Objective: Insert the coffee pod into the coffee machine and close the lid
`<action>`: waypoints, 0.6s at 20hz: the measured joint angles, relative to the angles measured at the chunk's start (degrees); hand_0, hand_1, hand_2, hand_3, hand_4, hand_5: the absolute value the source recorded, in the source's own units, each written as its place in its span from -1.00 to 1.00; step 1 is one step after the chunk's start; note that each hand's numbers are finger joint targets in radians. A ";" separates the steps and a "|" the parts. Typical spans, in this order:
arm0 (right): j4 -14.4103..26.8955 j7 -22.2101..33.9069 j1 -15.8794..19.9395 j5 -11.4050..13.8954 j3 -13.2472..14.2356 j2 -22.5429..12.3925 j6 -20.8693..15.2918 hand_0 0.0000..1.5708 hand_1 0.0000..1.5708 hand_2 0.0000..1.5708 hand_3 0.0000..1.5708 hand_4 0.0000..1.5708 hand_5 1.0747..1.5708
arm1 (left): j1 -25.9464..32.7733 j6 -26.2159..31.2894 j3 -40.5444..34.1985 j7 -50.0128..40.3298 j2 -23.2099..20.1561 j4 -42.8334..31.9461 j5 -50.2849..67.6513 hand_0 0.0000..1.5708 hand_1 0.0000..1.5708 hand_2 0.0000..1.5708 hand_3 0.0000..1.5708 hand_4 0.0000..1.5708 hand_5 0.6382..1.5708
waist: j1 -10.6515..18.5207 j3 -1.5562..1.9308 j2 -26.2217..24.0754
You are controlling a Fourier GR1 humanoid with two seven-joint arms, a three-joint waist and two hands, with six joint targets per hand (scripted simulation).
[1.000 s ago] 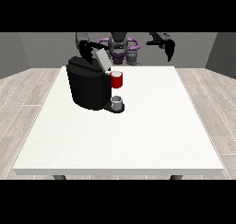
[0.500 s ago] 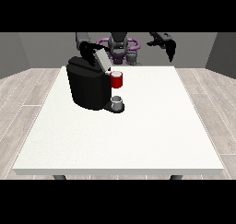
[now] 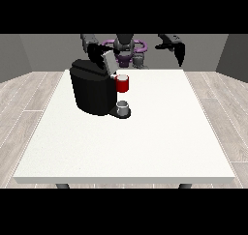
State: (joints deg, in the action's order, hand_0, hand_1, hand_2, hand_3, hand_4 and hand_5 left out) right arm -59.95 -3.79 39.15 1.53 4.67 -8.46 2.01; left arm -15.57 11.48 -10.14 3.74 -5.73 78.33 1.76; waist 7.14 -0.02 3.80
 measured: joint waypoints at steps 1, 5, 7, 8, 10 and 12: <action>0.38 0.49 0.12 -0.09 0.18 -0.28 0.22 -1.00 -1.00 -1.00 -1.00 -0.73 1.00 | 0.67 0.20 0.21 -0.17 0.01 0.30 0.10 -1.00 -1.00 -1.00 -1.00 -0.97 1.00 | 0.34 0.04 -0.33; 0.36 3.45 1.56 0.82 -0.85 0.89 -1.29 -1.00 -1.00 -1.00 -1.00 -0.73 1.00 | 0.66 -0.02 -0.09 0.54 -0.35 -0.87 0.09 -1.00 -1.00 -1.00 -1.00 -0.76 1.00 | -0.04 0.30 -0.42; 0.12 5.33 2.82 0.84 -1.01 1.34 -2.17 -1.00 -1.00 -1.00 -1.00 -0.84 1.00 | -0.60 -0.25 -0.35 0.13 -0.70 -1.38 0.18 -1.00 -1.00 -1.00 -1.00 -0.81 1.00 | 0.02 0.47 0.06; -0.04 5.92 3.25 0.43 -0.69 0.59 -1.60 -1.00 -1.00 -1.00 -1.00 -0.81 1.00 | -0.51 -0.06 -0.27 0.72 -0.81 -1.29 0.12 -1.00 -1.00 -1.00 -1.00 -0.80 1.00 | 0.36 0.52 0.43; -0.72 6.59 3.38 0.11 -0.77 0.42 -1.51 -1.00 -1.00 -1.00 -1.00 -0.82 1.00 | -0.60 0.21 -0.10 1.15 -0.74 -1.52 0.25 -1.00 -1.00 -1.00 -1.00 -0.82 1.00 | 0.63 0.61 0.96; -0.86 5.25 4.42 1.83 -2.48 0.56 -1.30 -1.00 -1.00 -1.00 -1.00 -0.82 1.00 | -0.84 -0.63 0.41 1.37 -0.17 -1.51 -0.39 -1.00 -1.00 -1.00 -1.00 -0.79 1.00 | 1.26 0.39 1.36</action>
State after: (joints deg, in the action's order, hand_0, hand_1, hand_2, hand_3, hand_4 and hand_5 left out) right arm -60.81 1.46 43.56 3.37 2.19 -7.91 0.71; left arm -16.41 10.85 -9.73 5.11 -5.91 76.81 1.37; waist 8.40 0.37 5.16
